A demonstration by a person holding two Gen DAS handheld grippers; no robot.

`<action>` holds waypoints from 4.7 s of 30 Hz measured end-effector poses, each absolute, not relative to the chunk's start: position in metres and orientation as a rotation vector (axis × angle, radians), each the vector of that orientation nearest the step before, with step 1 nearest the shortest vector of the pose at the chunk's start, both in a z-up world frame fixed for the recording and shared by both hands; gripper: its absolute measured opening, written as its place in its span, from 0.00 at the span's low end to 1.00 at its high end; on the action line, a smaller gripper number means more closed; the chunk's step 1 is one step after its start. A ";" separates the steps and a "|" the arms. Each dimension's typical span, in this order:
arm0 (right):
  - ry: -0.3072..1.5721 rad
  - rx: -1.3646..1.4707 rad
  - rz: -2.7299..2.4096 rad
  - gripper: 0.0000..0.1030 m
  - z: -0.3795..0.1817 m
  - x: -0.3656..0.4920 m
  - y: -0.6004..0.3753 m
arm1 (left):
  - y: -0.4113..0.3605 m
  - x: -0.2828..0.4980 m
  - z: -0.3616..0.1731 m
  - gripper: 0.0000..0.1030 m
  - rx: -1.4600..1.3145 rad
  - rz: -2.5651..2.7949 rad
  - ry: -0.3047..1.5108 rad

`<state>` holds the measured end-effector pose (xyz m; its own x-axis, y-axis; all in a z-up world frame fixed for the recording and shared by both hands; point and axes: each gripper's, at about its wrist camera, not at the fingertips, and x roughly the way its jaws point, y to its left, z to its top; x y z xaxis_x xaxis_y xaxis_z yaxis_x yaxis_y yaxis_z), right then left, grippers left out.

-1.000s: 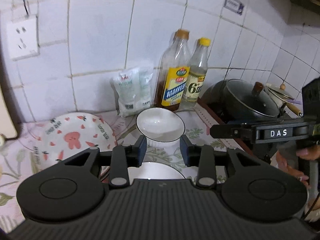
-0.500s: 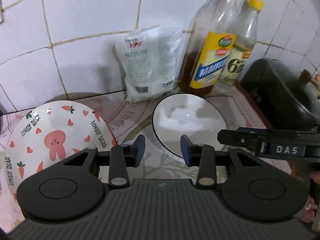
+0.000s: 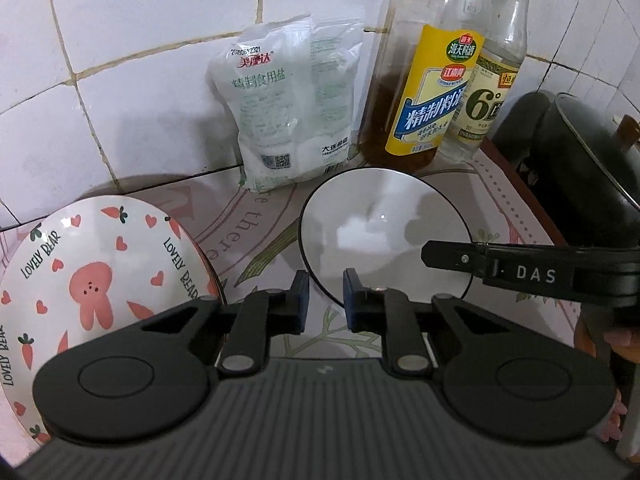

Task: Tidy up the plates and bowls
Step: 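Move the left gripper toward another white bowl by the bottles, then grasp the white bowl rim with the left gripper and lift it, then lower the bowl into the nested bowls and open the left gripper, then grasp the rim of the three nested bowls with the right gripper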

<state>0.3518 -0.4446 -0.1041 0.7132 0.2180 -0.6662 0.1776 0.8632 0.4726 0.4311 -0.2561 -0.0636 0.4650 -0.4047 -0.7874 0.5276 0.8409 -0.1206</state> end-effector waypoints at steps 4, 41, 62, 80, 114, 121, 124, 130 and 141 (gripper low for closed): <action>0.786 0.523 -0.014 0.21 -0.104 0.348 -0.438 | -0.254 0.425 -0.062 0.16 0.139 -0.574 0.913; 0.750 0.345 0.075 0.20 0.017 0.211 -0.318 | -0.126 0.264 0.038 0.15 0.070 -0.517 0.859; 0.774 0.199 0.061 0.20 -0.039 0.239 -0.302 | -0.138 0.285 -0.013 0.15 0.086 -0.460 0.915; 0.745 0.142 0.092 0.24 -0.045 0.231 -0.307 | -0.131 0.270 -0.013 0.19 0.074 -0.473 0.877; 0.525 -0.083 0.285 0.45 -0.034 0.080 -0.257 | -0.082 0.170 -0.022 0.22 0.073 -0.602 0.732; 0.546 -0.078 0.299 0.47 -0.061 0.091 -0.254 | -0.082 0.176 -0.041 0.31 0.044 -0.612 0.722; 0.532 -0.054 0.313 0.51 -0.071 0.097 -0.257 | -0.081 0.178 -0.046 0.42 0.037 -0.605 0.676; 0.541 -0.051 0.329 0.64 -0.089 0.118 -0.262 | -0.083 0.198 -0.050 0.52 -0.003 -0.618 0.676; 0.559 0.029 0.307 0.88 -0.111 0.156 -0.267 | -0.092 0.248 -0.056 0.68 -0.113 -0.480 0.671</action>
